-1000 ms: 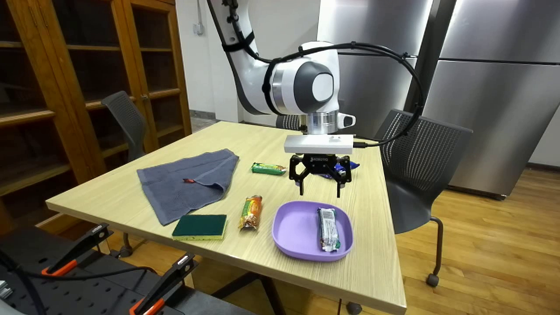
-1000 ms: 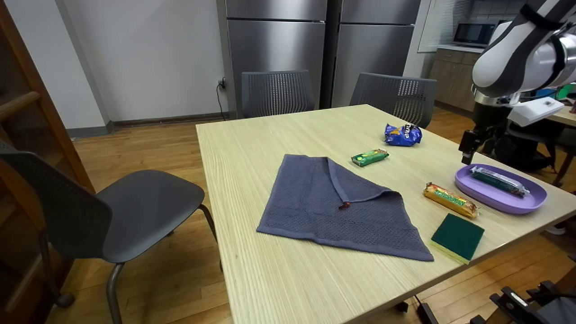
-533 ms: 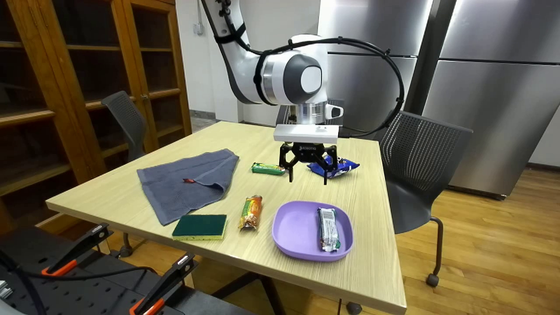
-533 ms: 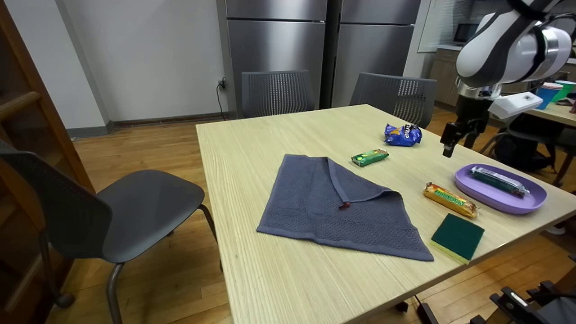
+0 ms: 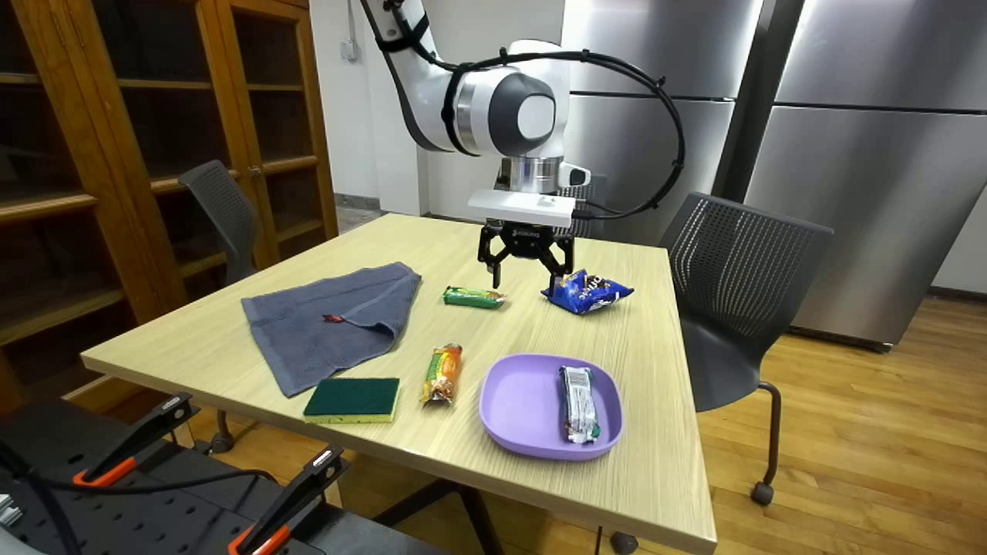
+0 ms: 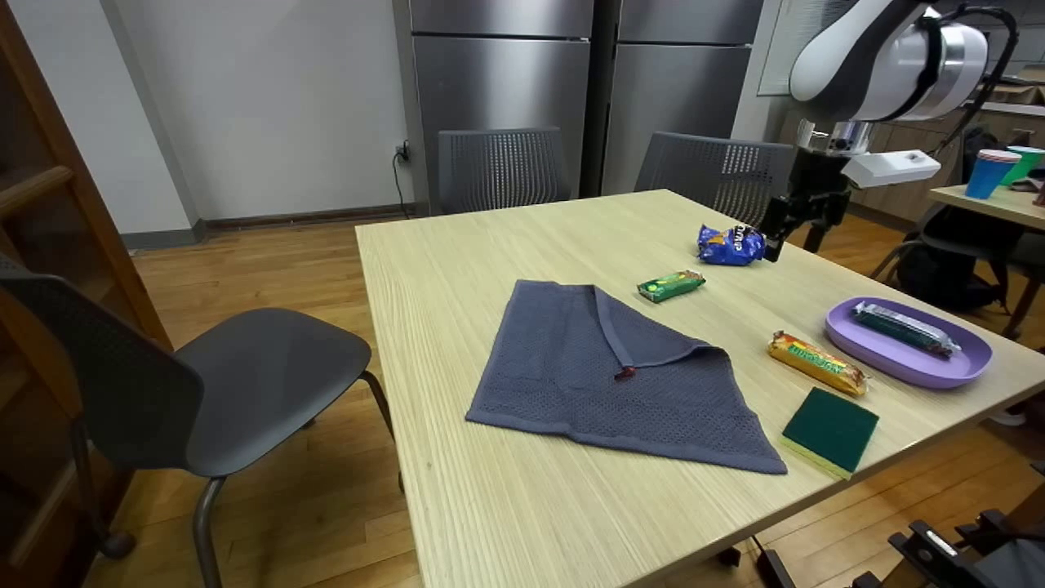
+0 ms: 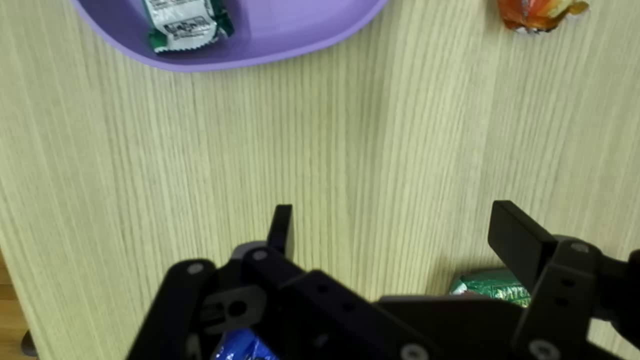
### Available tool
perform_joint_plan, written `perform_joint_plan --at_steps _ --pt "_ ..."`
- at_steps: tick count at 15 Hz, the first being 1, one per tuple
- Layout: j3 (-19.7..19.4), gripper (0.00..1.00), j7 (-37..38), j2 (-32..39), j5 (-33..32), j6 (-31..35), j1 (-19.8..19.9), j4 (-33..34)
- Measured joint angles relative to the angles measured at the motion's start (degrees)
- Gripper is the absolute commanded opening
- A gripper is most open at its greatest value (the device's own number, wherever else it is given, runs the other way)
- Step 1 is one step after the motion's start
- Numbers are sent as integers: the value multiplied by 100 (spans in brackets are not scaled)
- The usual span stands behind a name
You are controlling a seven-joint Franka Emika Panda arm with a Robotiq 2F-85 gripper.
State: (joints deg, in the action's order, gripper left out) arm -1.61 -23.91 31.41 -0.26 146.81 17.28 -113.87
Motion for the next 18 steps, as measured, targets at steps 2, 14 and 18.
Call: perform_joint_plan --at_steps 2,14,18 --pt "47 100 186 48 147 -86 -93 121" --pt "196 100 1623 505 1035 -196 -569 674" --pt "199 100 1998 617 1274 -308 -624 815"
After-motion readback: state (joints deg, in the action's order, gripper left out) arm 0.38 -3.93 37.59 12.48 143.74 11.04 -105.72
